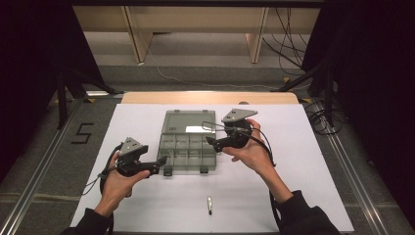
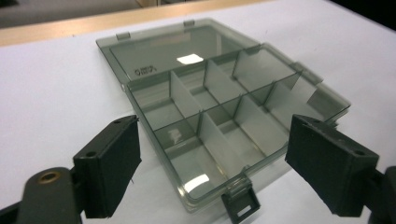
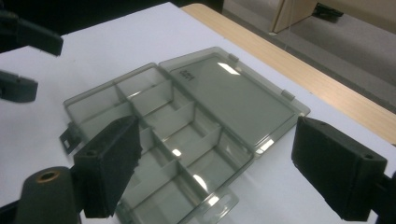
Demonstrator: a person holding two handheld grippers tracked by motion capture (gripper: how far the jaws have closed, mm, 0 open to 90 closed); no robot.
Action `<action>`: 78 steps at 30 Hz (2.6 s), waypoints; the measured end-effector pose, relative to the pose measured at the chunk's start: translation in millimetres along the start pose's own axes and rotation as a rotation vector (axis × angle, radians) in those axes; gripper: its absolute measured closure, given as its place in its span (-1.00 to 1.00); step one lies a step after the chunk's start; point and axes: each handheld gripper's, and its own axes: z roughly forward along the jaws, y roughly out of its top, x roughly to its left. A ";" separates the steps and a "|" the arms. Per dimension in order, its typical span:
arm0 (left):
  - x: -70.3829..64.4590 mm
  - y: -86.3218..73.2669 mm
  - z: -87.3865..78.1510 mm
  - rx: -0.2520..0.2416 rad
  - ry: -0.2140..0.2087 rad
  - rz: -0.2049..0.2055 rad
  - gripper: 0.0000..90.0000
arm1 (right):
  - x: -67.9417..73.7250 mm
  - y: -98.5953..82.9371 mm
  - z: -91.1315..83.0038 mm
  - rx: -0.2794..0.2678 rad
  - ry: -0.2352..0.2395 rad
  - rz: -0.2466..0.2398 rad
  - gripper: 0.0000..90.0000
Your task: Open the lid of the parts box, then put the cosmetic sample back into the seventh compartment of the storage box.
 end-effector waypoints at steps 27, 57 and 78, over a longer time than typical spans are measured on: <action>-37.3 -20.4 -21.1 -0.088 -0.042 0.044 -0.62 | 44.0 -31.1 -10.4 0.131 0.081 -0.047 -0.57; -42.1 -20.3 -23.3 -0.106 -0.045 0.036 -0.62 | 75.7 -61.0 -0.8 0.270 0.167 -0.098 -0.53; -42.0 -21.3 -28.2 -0.126 -0.037 0.046 -0.62 | 98.1 -72.9 1.7 0.358 0.216 -0.133 -0.47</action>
